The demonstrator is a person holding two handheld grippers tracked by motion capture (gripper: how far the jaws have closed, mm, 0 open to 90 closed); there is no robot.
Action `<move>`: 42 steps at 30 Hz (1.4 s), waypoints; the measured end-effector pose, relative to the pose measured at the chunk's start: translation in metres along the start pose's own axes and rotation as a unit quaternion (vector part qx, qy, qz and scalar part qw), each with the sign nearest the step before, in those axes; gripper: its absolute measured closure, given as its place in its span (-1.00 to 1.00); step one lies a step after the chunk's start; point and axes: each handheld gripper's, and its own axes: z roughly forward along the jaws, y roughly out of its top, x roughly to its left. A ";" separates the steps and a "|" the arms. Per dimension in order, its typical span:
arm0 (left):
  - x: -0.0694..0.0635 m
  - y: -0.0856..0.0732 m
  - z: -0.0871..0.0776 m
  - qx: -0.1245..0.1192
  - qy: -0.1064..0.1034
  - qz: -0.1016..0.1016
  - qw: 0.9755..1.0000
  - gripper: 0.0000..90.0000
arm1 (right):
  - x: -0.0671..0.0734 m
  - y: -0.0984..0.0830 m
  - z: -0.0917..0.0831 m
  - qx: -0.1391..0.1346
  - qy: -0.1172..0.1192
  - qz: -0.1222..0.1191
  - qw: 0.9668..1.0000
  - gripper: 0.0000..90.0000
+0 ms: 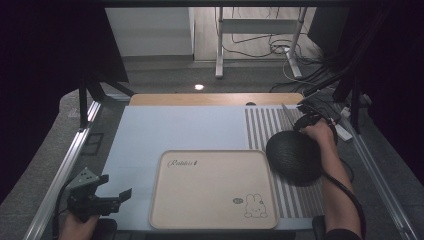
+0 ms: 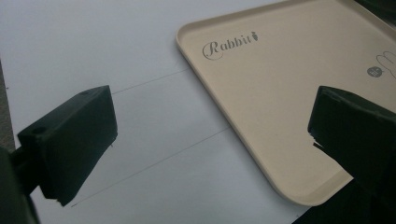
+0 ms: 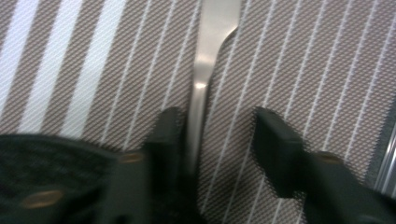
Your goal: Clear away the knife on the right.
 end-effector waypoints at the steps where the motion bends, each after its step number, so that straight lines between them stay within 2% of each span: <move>1: 0.000 0.000 0.000 0.000 0.000 0.001 1.000 -0.97 | 0.000 0.000 -0.001 0.002 0.005 -0.001 1.000 0.56; 2: 0.000 0.000 0.000 0.000 0.000 0.001 1.000 -0.97 | 0.001 0.000 -0.001 0.004 0.012 -0.003 1.000 0.74; 3: 0.000 0.000 0.000 0.000 0.000 0.001 1.000 -0.97 | 0.001 0.000 -0.001 0.004 0.013 -0.003 1.000 0.77; 9: 0.000 0.000 0.000 -0.001 -0.001 0.000 1.000 -0.97 | -0.004 0.000 -0.001 0.004 0.029 -0.021 0.999 0.79; 11: 0.000 0.000 0.000 -0.001 -0.001 -0.001 1.000 -0.97 | -0.007 -0.001 -0.002 -0.003 0.021 -0.032 0.999 0.79; 15: 0.000 0.000 0.000 -0.001 -0.001 -0.001 1.000 -0.97 | -0.020 -0.005 -0.008 -0.023 0.026 -0.012 0.999 0.79; 23: -0.001 0.000 0.000 0.000 0.000 0.000 1.000 -0.97 | -0.038 -0.016 -0.020 -0.039 0.031 0.019 0.999 0.79; 26: 0.000 0.000 0.000 0.000 0.000 0.000 1.000 -0.97 | -0.041 -0.018 -0.025 -0.045 0.029 0.021 0.998 0.79; 29: 0.000 0.000 0.000 -0.001 -0.001 -0.001 1.000 -0.97 | -0.044 -0.022 -0.039 -0.061 0.027 0.025 0.997 0.79; 35: 0.000 0.001 0.000 0.000 0.000 -0.001 1.000 -0.97 | -0.040 -0.032 -0.051 -0.064 0.046 0.027 0.997 0.79; 42: -0.001 0.001 0.000 0.000 0.000 0.000 1.000 -0.97 | -0.020 -0.039 -0.056 -0.066 0.062 0.013 0.996 0.79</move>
